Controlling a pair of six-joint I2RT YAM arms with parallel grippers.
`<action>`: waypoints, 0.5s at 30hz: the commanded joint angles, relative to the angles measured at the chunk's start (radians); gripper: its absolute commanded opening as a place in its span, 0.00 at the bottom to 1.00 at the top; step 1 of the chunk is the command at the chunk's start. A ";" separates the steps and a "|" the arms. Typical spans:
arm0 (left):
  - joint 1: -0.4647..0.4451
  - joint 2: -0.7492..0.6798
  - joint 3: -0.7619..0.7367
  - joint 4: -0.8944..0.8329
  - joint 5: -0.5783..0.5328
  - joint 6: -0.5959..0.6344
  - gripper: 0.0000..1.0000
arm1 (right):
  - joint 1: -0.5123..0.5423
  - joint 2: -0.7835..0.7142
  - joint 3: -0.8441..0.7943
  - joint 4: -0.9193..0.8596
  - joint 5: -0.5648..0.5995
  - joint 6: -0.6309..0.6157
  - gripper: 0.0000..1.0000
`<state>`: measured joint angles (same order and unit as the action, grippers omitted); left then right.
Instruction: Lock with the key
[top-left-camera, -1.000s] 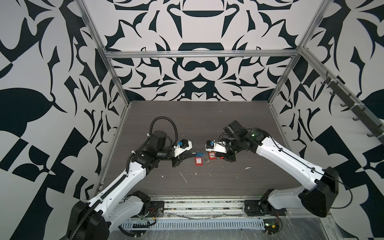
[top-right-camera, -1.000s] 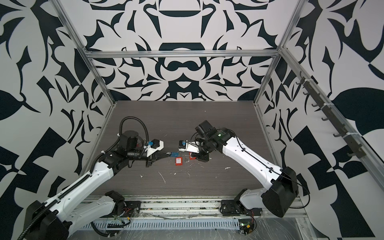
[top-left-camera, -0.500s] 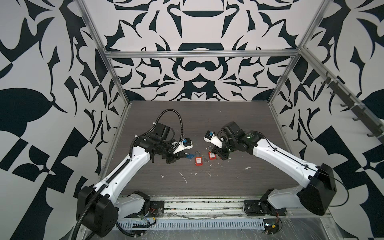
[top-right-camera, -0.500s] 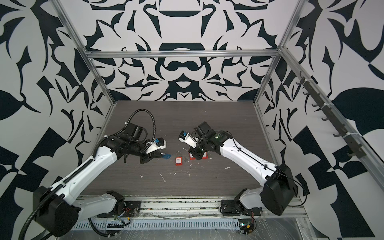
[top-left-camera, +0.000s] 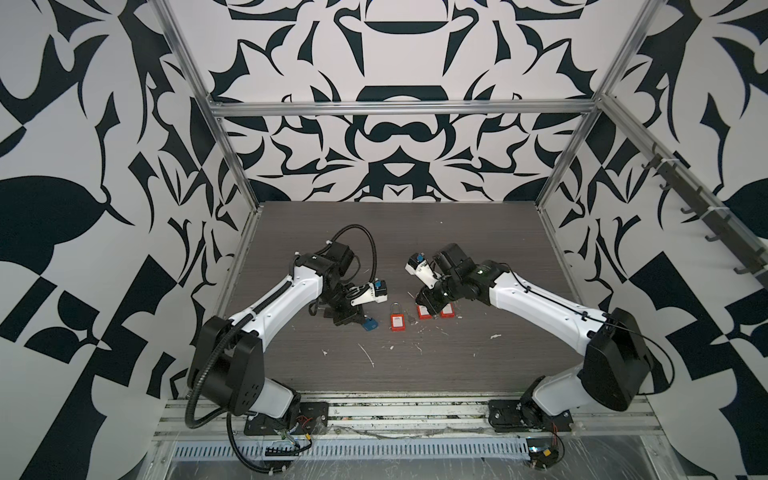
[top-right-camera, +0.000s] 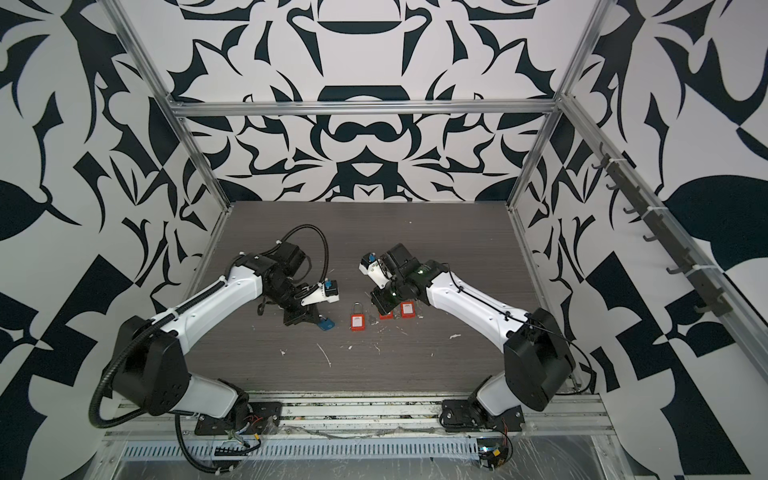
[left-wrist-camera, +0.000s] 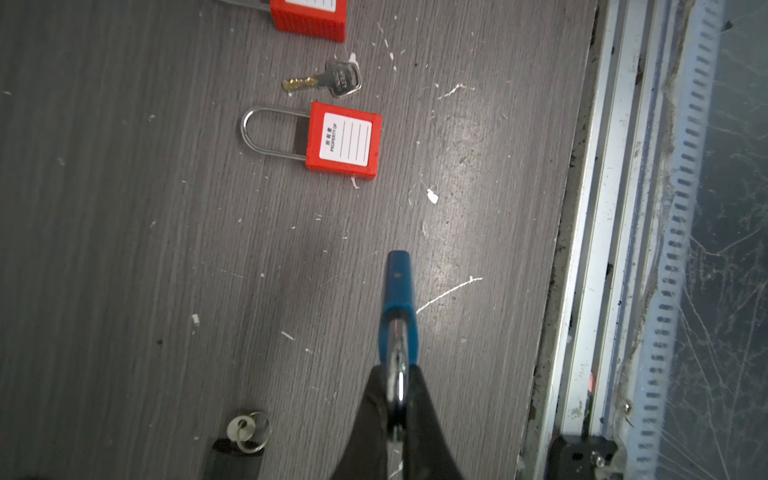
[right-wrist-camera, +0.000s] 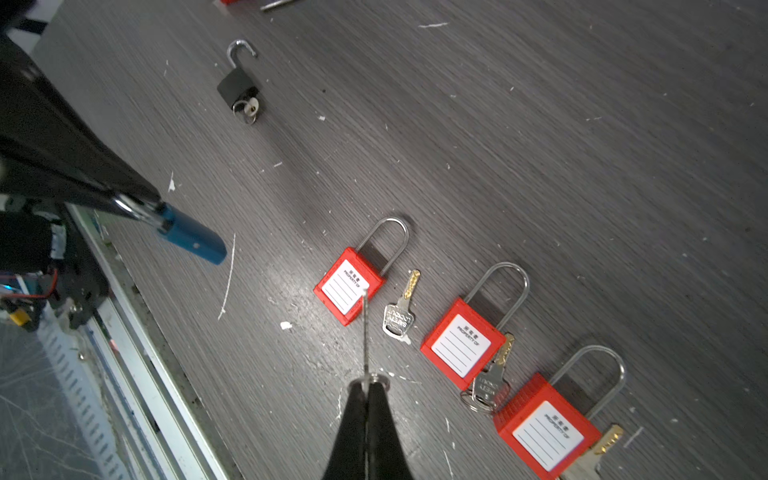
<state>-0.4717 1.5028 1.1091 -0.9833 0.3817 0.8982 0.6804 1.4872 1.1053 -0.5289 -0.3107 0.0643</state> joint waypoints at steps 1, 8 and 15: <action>-0.008 0.044 0.036 -0.058 -0.001 0.021 0.00 | 0.005 -0.013 -0.009 0.055 -0.021 0.127 0.00; -0.034 0.133 0.056 -0.071 -0.057 0.015 0.00 | 0.017 -0.004 -0.025 0.092 -0.031 0.224 0.00; -0.071 0.215 0.091 -0.084 -0.132 0.013 0.00 | 0.024 0.021 -0.033 0.101 -0.067 0.336 0.00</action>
<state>-0.5335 1.6920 1.1637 -1.0088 0.2737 0.8967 0.6964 1.5078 1.0729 -0.4511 -0.3485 0.3283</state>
